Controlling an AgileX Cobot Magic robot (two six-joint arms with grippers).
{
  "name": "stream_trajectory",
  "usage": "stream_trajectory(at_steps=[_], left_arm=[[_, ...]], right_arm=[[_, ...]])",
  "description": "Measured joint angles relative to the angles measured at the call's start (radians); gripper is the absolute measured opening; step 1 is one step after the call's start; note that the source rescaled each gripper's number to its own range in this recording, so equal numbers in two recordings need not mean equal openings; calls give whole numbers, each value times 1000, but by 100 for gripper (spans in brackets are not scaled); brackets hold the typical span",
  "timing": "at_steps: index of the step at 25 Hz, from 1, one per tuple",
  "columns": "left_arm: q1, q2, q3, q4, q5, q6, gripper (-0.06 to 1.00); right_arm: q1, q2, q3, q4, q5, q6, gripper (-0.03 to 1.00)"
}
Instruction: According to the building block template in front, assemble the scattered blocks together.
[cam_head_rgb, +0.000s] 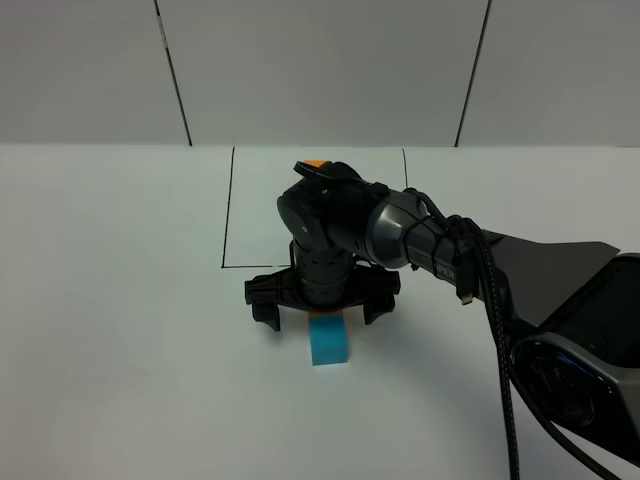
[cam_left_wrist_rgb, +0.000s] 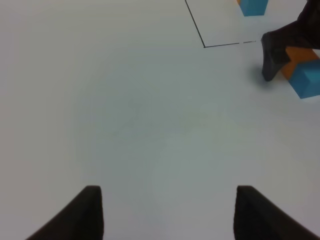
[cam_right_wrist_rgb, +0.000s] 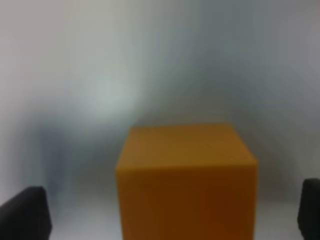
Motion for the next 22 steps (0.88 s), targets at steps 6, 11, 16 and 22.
stream_trajectory(at_steps=[6,11,16,22], left_arm=[[0,0,0,0,0,0,23],[0,0,0,0,0,0,23],[0,0,0,0,0,0,23],[0,0,0,1,0,-3,23]], right_arm=[[-6,0,-185,17,164,-108,100],[-97,0,-258,144,179,-172,100],[-248,-1,-258,69,183,-177,100],[-394,-77,-251,18,184,-182,100]])
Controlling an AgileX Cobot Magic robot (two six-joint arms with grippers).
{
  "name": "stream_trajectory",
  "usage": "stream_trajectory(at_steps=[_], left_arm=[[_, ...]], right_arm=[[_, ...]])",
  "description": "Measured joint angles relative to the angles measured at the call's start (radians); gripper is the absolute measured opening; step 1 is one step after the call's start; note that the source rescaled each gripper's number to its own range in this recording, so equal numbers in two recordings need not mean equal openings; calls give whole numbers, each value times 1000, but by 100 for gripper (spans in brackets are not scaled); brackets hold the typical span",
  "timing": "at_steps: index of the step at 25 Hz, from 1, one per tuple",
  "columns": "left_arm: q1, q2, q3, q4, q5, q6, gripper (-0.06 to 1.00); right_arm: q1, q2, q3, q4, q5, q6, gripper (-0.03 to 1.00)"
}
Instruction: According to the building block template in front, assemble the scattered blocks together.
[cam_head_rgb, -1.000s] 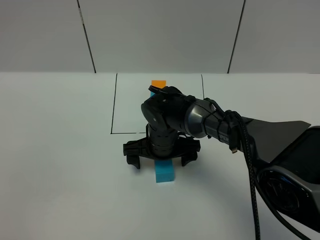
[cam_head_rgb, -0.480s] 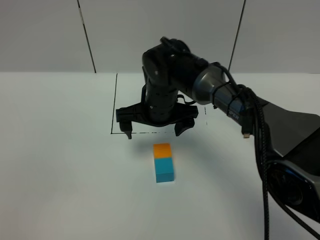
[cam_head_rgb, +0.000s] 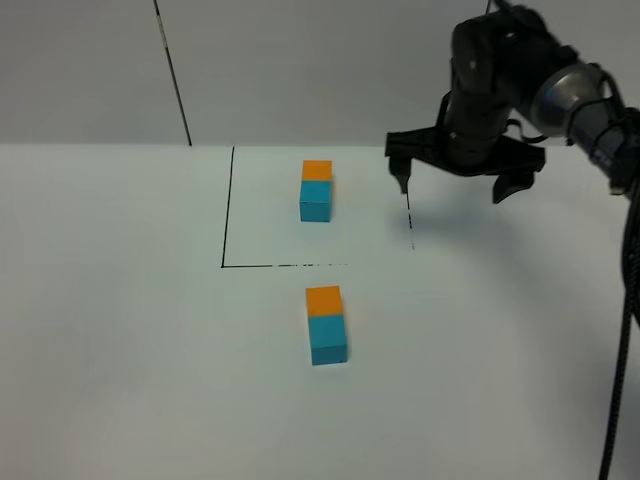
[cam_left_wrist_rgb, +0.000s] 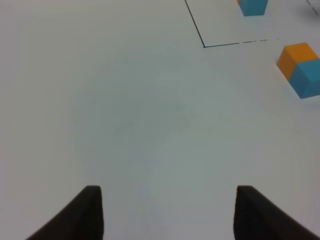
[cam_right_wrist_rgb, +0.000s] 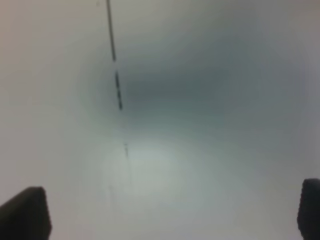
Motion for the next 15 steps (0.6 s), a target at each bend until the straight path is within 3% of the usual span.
stream_trajectory(at_steps=[8,15], left_arm=[[0,0,0,7,0,-11,23],[0,0,0,8,0,-12,23]], right_arm=[[-197,-178,96,-16,1,-51,100],[-317,-391,339,-62,1,-75,100]])
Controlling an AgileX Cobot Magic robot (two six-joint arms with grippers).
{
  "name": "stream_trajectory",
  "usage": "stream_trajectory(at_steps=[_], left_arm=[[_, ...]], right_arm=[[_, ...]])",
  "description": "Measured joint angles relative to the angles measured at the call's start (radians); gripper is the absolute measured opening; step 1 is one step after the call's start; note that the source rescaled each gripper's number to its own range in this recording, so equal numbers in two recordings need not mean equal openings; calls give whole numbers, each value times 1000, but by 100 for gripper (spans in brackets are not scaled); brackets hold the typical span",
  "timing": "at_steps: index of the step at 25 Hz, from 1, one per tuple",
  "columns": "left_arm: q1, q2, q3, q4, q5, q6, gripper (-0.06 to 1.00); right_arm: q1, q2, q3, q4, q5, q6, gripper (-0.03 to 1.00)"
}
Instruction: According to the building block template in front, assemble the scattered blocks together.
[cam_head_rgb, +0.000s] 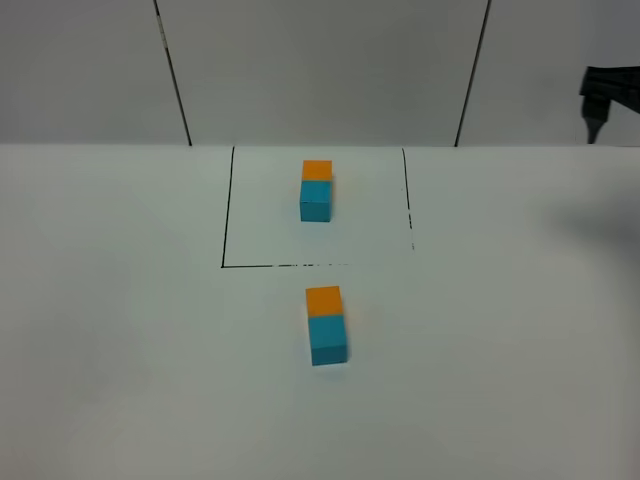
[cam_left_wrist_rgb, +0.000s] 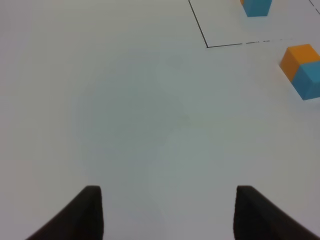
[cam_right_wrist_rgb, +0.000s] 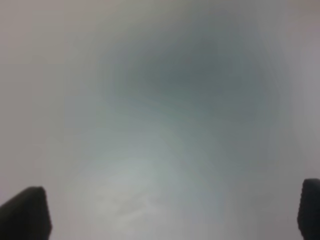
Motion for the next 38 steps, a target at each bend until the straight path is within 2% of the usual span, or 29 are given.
stream_trajectory(at_steps=[4,8,12,17,23,28,31,38], left_arm=[[0,0,0,0,0,0,23],[0,0,0,0,0,0,23],[0,0,0,0,0,0,23],[0,0,0,0,0,0,23],[0,0,0,1,0,0,23],[0,0,0,1,0,0,23],[0,0,0,1,0,0,23],[0,0,0,1,0,0,23]], right_arm=[[-86,-205,233,-70,-2,0,100],[-162,-466,484,-89,-59,0,100],[-185,-713,700,-96,-96,0,100],[-121,-991,890,-96,-90,-16,100],[17,-1264,1019,-89,2,-32,100],[101,-1419,1104,1,6,-33,100],[113,-1495,1168,59,-16,-41,100],[113,-1656,1287,85,-144,-146,100]])
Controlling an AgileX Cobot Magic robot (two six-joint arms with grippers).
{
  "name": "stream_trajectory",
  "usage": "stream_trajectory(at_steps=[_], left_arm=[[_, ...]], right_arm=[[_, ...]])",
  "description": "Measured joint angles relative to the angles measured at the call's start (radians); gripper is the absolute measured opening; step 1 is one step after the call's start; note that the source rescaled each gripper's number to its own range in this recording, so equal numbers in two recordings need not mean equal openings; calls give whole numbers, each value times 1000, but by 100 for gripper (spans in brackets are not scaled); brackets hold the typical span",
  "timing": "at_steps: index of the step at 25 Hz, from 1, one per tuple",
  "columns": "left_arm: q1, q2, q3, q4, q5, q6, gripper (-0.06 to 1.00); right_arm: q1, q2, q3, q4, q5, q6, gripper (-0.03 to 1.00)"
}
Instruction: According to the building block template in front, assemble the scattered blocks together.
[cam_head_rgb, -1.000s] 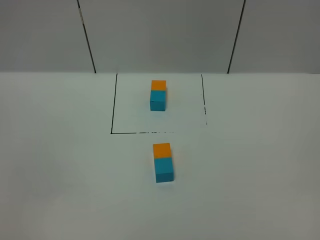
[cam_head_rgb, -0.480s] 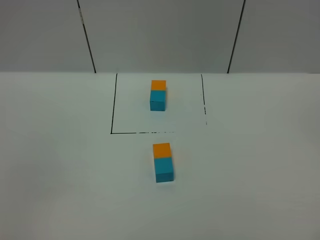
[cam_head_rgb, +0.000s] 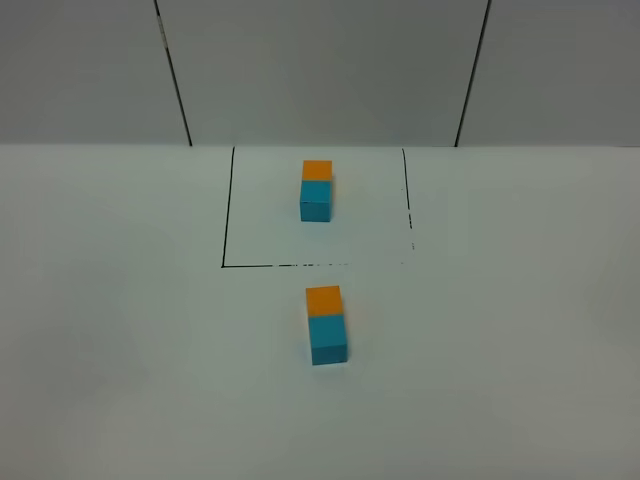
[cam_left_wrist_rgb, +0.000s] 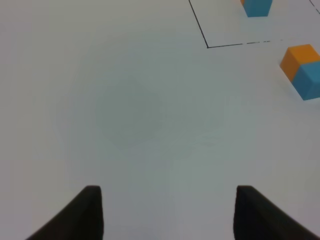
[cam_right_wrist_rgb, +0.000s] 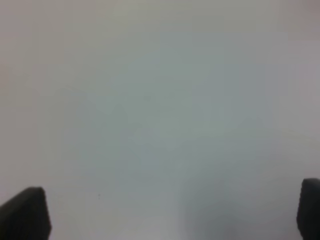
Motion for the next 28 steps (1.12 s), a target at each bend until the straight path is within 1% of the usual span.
stream_trajectory(at_steps=[2,9,15,22,25,28], left_arm=[[0,0,0,0,0,0,23],[0,0,0,0,0,-1,23],[0,0,0,0,0,-2,23],[0,0,0,0,0,-2,23],[0,0,0,0,0,-2,23],[0,0,0,0,0,-2,23]], right_arm=[[0,-48,30,6,-21,-35,100],[0,-155,60,34,-9,-112,100],[0,-259,61,36,-8,-120,100],[-4,-271,61,36,-7,-123,100],[-50,-271,61,37,-7,-123,100],[-120,-271,61,36,-7,-123,100]])
